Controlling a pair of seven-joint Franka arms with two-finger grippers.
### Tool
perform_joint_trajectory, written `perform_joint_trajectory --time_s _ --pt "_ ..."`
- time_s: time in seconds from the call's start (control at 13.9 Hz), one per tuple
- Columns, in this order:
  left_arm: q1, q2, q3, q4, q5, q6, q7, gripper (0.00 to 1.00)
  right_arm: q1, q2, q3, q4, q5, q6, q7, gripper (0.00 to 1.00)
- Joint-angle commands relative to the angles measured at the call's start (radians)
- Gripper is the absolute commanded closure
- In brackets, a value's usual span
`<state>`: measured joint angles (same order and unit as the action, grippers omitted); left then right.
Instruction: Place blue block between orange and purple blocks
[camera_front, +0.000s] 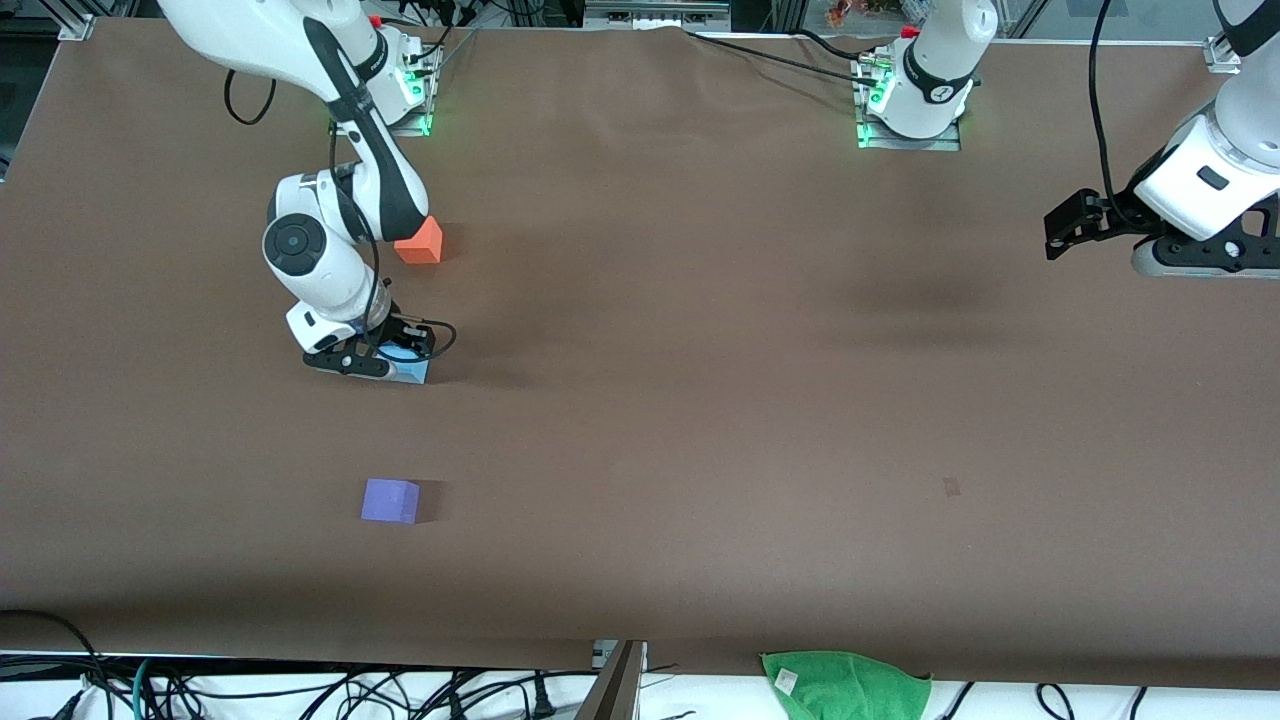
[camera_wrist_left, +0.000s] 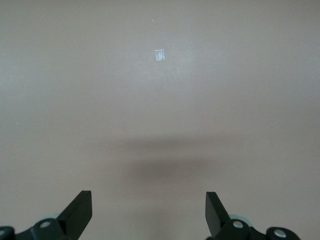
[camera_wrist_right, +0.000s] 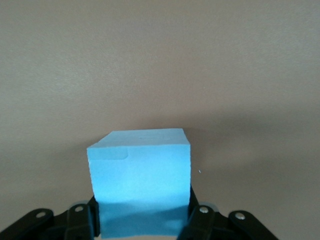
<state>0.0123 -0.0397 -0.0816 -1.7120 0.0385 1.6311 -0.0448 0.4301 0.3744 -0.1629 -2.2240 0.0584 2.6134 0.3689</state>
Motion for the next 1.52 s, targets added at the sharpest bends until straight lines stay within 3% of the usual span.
perform_joint_trajectory --time_s 0.0,0.14,0.43,0.65,1.15,1.3,1.44 --pt "-0.003 -0.005 0.005 0.009 -0.019 -0.02 0.014 0.0 -0.008 0.012 0.006 -0.013 0.02 0.046 -0.062 0.32" --pt "-0.005 -0.005 0.005 0.009 -0.019 -0.022 0.013 0.0 -0.011 0.011 0.006 -0.013 0.021 0.051 -0.079 0.01" --pt "-0.005 -0.005 0.003 0.011 -0.017 -0.022 0.013 0.0 -0.01 -0.041 0.009 -0.002 0.02 -0.013 -0.077 0.01" --pt "-0.005 -0.005 0.003 0.011 -0.017 -0.022 0.013 0.0 -0.005 -0.136 0.013 0.035 0.02 -0.154 -0.076 0.01" --pt "-0.005 -0.005 0.003 0.011 -0.017 -0.034 0.014 0.0 -0.008 -0.44 -0.003 0.259 0.014 -0.749 -0.114 0.01" --pt "-0.005 -0.005 0.003 0.011 -0.017 -0.034 0.014 0.0 -0.031 -0.474 0.0 0.338 0.001 -0.896 -0.136 0.01" --pt "-0.005 -0.005 0.003 0.012 -0.017 -0.033 0.017 0.0 -0.127 -0.444 0.037 0.478 0.001 -1.022 -0.269 0.01"
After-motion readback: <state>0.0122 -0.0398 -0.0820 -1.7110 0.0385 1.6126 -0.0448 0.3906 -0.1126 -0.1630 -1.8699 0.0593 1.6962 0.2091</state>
